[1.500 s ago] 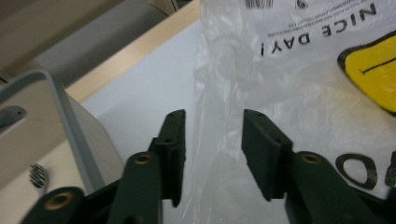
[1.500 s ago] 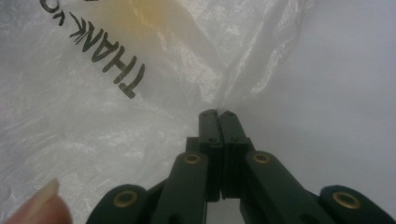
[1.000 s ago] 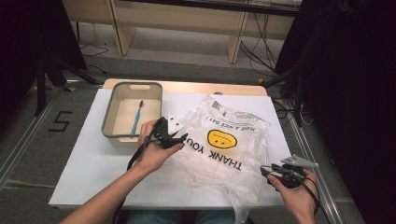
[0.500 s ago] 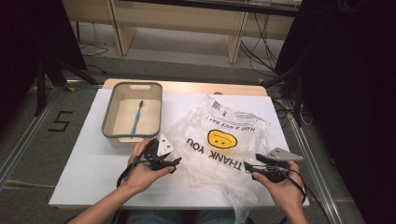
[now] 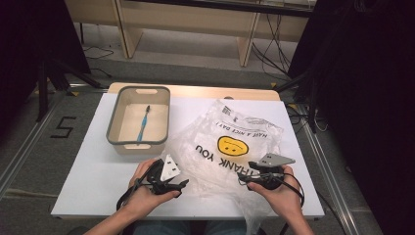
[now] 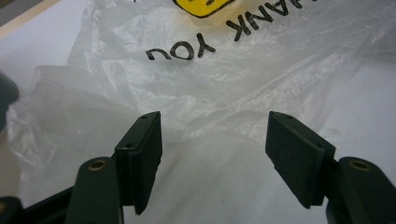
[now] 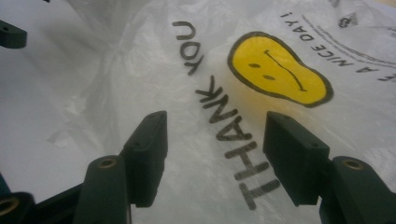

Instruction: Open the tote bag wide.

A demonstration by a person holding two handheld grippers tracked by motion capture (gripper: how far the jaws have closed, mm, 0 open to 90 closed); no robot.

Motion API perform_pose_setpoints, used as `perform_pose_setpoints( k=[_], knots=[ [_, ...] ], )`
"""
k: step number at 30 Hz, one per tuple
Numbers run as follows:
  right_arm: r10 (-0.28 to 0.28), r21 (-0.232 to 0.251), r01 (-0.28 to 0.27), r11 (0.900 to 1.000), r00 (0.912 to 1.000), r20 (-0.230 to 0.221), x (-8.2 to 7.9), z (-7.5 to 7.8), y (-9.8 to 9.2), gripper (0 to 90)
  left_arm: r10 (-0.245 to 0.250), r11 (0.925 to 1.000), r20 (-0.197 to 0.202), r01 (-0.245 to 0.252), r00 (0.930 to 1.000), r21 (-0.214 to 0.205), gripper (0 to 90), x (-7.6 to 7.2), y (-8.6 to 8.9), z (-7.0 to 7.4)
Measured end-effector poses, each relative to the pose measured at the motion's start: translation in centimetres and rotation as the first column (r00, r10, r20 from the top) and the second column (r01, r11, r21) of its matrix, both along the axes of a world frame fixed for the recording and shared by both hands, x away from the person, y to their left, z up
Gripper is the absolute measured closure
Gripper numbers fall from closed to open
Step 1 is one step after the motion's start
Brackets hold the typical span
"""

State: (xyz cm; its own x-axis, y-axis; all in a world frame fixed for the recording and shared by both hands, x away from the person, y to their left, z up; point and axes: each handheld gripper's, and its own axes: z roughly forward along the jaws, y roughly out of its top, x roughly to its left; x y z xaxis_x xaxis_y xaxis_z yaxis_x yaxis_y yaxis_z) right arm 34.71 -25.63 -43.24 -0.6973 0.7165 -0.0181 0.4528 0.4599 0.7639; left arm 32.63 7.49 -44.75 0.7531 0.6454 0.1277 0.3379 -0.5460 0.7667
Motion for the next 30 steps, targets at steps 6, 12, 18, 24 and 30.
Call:
perform_pose_setpoints(
  k=[6,12,18,24,30],
  knots=[
    [0.084,-0.014,-0.085,0.9963,0.9957,-0.038,0.3,0.0,1.8,41.1,-0.018,0.9997,-0.02,0.018,0.9996,0.017,36.5,-0.4,-0.3,-0.6],
    [0.169,-0.048,-0.175,0.9834,0.9793,-0.112,0.7,-0.9,3.5,39.7,-0.028,0.9993,-0.033,0.029,0.9991,0.025,36.7,-0.5,-0.6,-1.1],
    [0.237,-0.095,-0.259,0.9612,0.9521,-0.193,0.9,-2.1,4.9,38.3,-0.033,0.999,-0.04,0.035,0.9987,0.029,36.8,-0.5,-0.7,-1.3],
    [0.258,-0.139,-0.295,0.9455,0.9376,-0.234,1.2,-2.8,5.3,53.2,-0.037,0.9987,-0.044,0.039,0.9983,0.034,36.8,-0.4,-0.7,-1.5],
    [0.228,-0.129,-0.265,0.9555,0.942,-0.246,1.4,-3.1,5.3,71.5,-0.04,0.9985,-0.043,0.042,0.9983,0.034,36.8,-0.4,-0.8,-1.6]
  ],
)
